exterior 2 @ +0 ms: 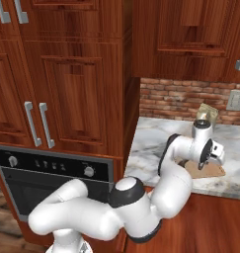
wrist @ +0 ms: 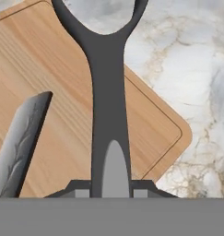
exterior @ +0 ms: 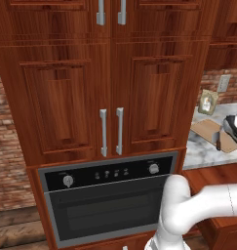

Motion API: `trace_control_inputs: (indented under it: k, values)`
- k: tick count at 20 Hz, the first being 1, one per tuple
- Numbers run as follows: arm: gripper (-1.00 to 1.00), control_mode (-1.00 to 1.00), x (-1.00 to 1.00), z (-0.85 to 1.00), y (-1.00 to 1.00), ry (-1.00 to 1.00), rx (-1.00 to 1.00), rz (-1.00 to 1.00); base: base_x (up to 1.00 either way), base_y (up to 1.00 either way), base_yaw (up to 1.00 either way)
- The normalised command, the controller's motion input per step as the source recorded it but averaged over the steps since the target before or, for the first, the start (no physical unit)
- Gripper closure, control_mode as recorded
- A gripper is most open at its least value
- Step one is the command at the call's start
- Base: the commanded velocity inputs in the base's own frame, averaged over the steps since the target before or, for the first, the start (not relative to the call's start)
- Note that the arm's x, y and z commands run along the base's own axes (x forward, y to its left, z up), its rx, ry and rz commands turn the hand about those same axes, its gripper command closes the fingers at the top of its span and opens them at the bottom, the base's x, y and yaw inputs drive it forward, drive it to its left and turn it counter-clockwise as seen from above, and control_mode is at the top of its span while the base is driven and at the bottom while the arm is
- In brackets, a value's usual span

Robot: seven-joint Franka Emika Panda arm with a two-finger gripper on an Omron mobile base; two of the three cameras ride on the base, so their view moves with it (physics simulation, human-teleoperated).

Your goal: Open the drawer on the right and place the cutting tools on the cutting board.

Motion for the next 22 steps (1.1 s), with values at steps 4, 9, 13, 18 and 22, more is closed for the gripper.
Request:
trace_control_inputs:
  k: [4,9,13,18,22]
  values:
    - [1.0,-1.0,0.4,-0.05,0.0,0.07,-0.01,0.0,0.0,0.0,0.0]
    - [1.0,-1.0,0.31,-0.12,0.0,0.05,0.0,0.0,0.0,0.0,0.0]
    - [1.0,-1.0,0.18,-0.24,-0.07,0.02,0.0,0.0,0.0,0.0,0.0]
    - [1.0,-1.0,0.09,-0.22,-0.12,0.0,0.0,0.0,0.0,0.0,0.0]
    - [-1.0,-1.0,0.06,-0.2,-0.09,0.0,0.0,0.0,0.0,0.0,0.0]
